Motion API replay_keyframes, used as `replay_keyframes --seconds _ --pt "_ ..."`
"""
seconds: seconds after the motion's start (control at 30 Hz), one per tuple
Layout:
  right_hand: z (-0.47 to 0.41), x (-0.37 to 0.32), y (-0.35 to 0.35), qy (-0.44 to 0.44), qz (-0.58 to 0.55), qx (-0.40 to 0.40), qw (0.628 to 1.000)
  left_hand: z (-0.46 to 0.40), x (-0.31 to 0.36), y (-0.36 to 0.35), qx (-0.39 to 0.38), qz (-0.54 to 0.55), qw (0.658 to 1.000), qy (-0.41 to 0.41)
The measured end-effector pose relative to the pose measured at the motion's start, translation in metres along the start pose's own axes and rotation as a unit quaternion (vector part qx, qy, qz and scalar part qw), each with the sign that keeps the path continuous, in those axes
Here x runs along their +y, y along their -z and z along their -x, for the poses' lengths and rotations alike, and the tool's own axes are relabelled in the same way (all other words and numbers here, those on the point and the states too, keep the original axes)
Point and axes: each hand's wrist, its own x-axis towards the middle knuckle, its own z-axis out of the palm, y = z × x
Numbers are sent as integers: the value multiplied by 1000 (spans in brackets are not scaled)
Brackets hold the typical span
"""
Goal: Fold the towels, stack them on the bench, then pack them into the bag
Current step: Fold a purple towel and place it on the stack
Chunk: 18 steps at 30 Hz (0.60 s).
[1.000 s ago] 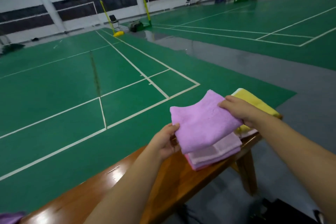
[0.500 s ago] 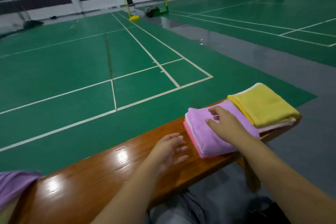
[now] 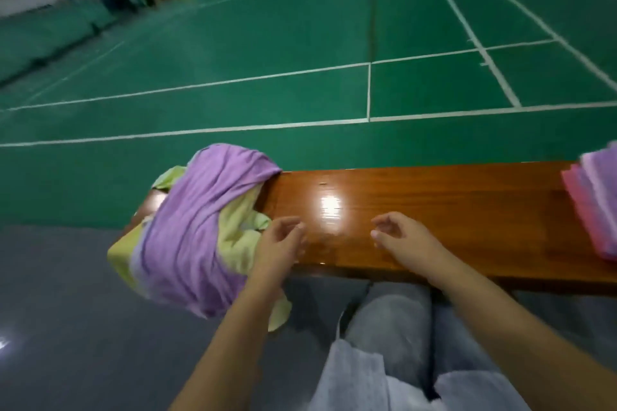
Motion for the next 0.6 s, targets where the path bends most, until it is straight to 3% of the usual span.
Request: replay_keyframes --seconds 0.1,0.2,0.27,0.33,0.43,0.6 --pt "-7 -25 -32 21 0 -41 999 -6 -12 61 138 -95 984 -66" --pt "-13 -42 -54 29 -10 -66 997 -8 -10 101 276 -188 932 -138" --pt "-15 -47 -62 26 -11 -74 997 -12 -10 118 334 -248 899 -136" --pt "-16 -48 -68 26 -20 -77 996 -18 -14 130 328 -276 900 -79" --pt "-16 -46 -70 17 -24 -79 996 -29 -19 141 236 -282 930 -9" --pt "-21 -42 -67 2 -33 -76 997 -26 -8 144 226 -296 927 -48"
